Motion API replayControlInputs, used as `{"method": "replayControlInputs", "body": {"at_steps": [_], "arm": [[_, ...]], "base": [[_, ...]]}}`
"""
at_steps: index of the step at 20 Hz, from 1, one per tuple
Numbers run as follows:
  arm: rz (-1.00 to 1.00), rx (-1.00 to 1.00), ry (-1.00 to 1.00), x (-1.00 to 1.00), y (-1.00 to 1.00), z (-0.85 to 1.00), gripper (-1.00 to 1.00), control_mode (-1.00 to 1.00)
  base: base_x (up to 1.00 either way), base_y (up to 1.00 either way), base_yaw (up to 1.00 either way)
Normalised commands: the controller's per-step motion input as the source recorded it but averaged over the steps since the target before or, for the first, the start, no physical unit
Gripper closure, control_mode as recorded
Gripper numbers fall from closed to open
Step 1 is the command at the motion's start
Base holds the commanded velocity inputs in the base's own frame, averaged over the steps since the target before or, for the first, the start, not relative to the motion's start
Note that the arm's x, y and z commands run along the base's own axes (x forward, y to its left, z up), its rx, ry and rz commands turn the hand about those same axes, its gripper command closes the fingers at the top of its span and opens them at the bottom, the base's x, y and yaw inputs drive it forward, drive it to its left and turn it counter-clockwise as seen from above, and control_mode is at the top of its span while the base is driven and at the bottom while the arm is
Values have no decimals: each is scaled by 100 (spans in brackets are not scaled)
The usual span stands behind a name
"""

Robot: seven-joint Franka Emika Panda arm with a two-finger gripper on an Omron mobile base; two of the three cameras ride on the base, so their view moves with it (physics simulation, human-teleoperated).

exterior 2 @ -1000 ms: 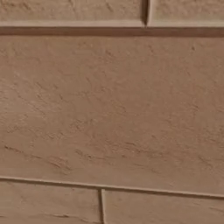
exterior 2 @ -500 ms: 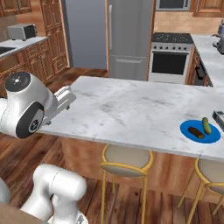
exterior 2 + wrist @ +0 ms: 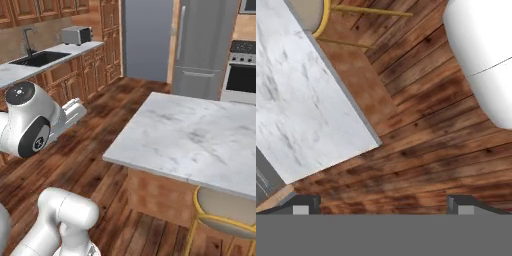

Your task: Retrieve the tupperware and aluminum foil from the cabinet and place them on the dining counter near the plate with sweet potato and cucumber to prepare for storing leftovers.

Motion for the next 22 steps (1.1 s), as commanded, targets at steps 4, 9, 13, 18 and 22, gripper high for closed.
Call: {"method": "replayControlInputs", "body": {"at_steps": [4, 9, 13, 18, 22], "arm": [[0, 0, 0, 0, 0, 0, -100, 100], [0, 0, 0, 0, 0, 0, -100, 100], [0, 0, 0, 0, 0, 0, -100, 100], [0, 0, 0, 0, 0, 0, -100, 100], [0, 0, 0, 0, 0, 0, -100, 100]], "base": [[51, 100, 33], [95, 100, 16], [100, 88, 0], [100, 56, -26], [89, 57, -57]]}}
